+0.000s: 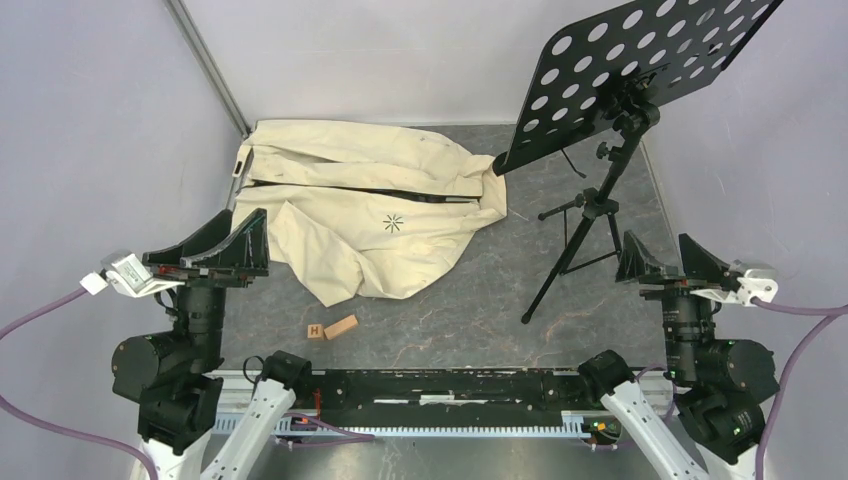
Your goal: Zip up the jacket
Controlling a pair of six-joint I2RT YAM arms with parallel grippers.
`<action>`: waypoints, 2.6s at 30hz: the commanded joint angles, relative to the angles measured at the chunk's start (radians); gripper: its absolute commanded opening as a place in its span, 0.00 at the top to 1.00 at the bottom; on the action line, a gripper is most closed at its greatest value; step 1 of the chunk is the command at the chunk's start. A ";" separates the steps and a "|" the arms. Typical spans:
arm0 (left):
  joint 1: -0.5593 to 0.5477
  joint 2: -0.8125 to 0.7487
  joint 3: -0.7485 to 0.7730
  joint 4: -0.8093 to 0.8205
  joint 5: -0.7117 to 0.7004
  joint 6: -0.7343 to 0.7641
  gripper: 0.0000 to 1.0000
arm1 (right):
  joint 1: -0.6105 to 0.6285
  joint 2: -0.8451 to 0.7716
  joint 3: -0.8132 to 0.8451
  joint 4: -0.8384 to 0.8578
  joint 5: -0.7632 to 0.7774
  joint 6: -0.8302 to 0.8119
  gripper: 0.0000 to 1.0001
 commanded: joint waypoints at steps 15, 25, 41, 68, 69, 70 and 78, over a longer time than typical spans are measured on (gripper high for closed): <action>0.005 0.078 -0.035 0.004 0.019 -0.029 0.00 | 0.000 0.067 -0.121 -0.373 -0.010 0.291 0.01; 0.005 0.078 -0.069 0.012 0.033 -0.025 0.00 | 0.000 0.172 -0.257 -0.343 -0.194 0.377 0.01; 0.005 0.076 -0.080 0.017 0.063 -0.035 0.00 | 0.000 0.176 -0.571 -0.029 -0.082 0.500 0.01; 0.005 0.096 -0.056 0.013 0.093 -0.043 0.00 | 0.000 0.243 -0.758 0.269 -0.018 0.436 0.01; 0.005 0.095 -0.054 0.013 0.092 -0.042 0.00 | 0.001 0.245 -0.759 0.274 -0.014 0.434 0.01; 0.005 0.095 -0.053 0.012 0.093 -0.042 0.00 | 0.000 0.248 -0.762 0.281 -0.011 0.433 0.01; 0.005 0.087 -0.051 0.001 0.086 -0.035 0.00 | 0.000 0.276 -0.772 0.310 0.010 0.414 0.01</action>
